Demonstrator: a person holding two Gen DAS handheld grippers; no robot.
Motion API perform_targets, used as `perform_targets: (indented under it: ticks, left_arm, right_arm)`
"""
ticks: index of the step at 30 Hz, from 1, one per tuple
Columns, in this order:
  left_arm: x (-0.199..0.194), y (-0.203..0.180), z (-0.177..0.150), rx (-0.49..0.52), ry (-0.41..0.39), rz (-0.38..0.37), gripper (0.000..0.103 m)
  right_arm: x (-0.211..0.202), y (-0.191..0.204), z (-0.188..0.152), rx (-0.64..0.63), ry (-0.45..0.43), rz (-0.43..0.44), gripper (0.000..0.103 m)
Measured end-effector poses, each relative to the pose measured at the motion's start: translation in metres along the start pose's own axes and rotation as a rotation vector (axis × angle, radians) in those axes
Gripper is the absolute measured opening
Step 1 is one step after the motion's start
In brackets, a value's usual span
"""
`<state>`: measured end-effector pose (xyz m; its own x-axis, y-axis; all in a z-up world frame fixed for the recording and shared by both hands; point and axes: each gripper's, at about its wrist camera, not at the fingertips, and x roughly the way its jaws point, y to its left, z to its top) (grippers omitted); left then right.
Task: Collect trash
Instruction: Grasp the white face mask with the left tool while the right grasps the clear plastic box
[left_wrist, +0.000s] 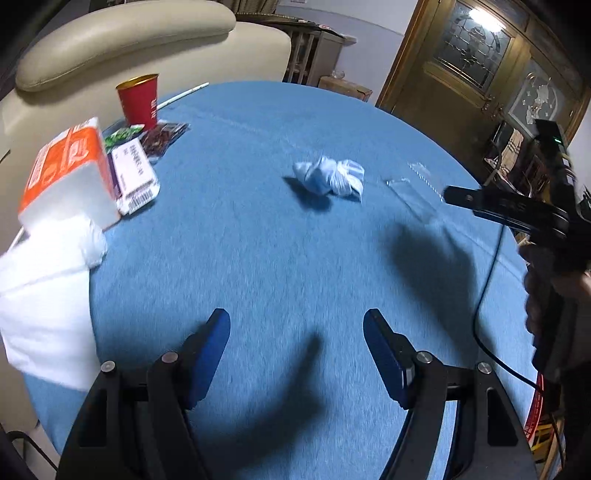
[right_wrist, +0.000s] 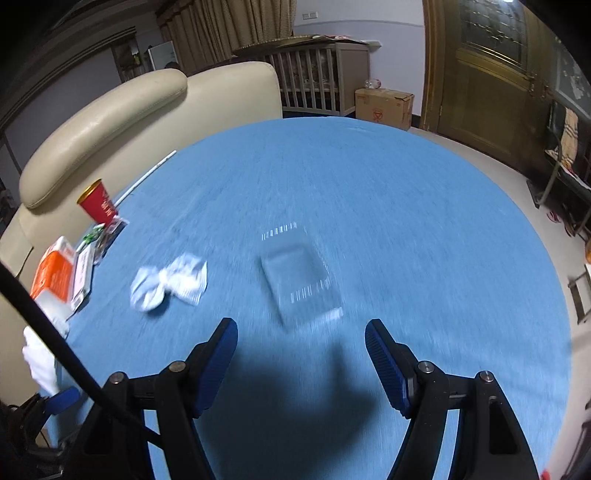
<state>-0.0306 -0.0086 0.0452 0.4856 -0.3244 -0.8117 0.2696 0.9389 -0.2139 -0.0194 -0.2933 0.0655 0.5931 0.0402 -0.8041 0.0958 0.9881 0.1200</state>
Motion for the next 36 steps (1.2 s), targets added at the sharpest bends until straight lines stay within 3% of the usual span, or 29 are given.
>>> perform_targets:
  ticks: [5, 11, 12, 13, 20, 26, 27, 28, 29, 31, 32, 36]
  left_arm:
    - [0.013, -0.009, 0.027, 0.038, -0.012, -0.008, 0.075]
    - [0.040, -0.025, 0.063, 0.074, -0.017, -0.019, 0.075]
    - [0.044, -0.026, 0.069, 0.076, -0.019, -0.017, 0.075]
    - [0.048, -0.028, 0.076, 0.081, -0.026, -0.013, 0.075]
    - [0.075, -0.051, 0.109, 0.141, -0.048, 0.002, 0.075]
    - [0.111, -0.057, 0.111, 0.196, 0.027, 0.071, 0.075]
    - [0.112, -0.055, 0.110, 0.194, 0.027, 0.083, 0.071]
    - [0.111, -0.052, 0.109, 0.183, 0.026, 0.089, 0.049]
    - [0.108, -0.048, 0.109, 0.166, 0.027, 0.105, 0.039]
    - [0.102, -0.040, 0.109, 0.116, 0.049, 0.054, 0.032]
    - [0.096, -0.038, 0.107, 0.108, 0.048, 0.053, 0.020]
    - [0.067, -0.035, 0.090, 0.095, 0.024, 0.046, 0.020]
  right_arm:
    - [0.034, 0.007, 0.023, -0.046, 0.021, -0.007, 0.075]
    - [0.066, 0.005, 0.028, -0.060, 0.053, -0.015, 0.074]
    - [0.067, 0.004, 0.028, -0.061, 0.044, -0.011, 0.059]
    - [0.068, 0.005, 0.028, -0.065, 0.041, -0.014, 0.055]
    - [0.050, -0.014, 0.018, -0.020, 0.003, 0.028, 0.055]
    - [0.023, -0.024, 0.006, 0.015, -0.019, 0.049, 0.055]
    - [0.020, -0.025, 0.004, 0.018, -0.021, 0.051, 0.055]
    - [0.017, -0.024, 0.002, 0.019, -0.022, 0.051, 0.055]
    - [0.015, -0.024, 0.000, 0.020, -0.022, 0.050, 0.055]
    - [0.009, -0.024, -0.006, 0.027, -0.020, 0.052, 0.055]
    - [0.006, -0.024, -0.009, 0.032, -0.021, 0.053, 0.055]
    - [-0.011, -0.020, -0.023, 0.046, -0.029, 0.063, 0.055]
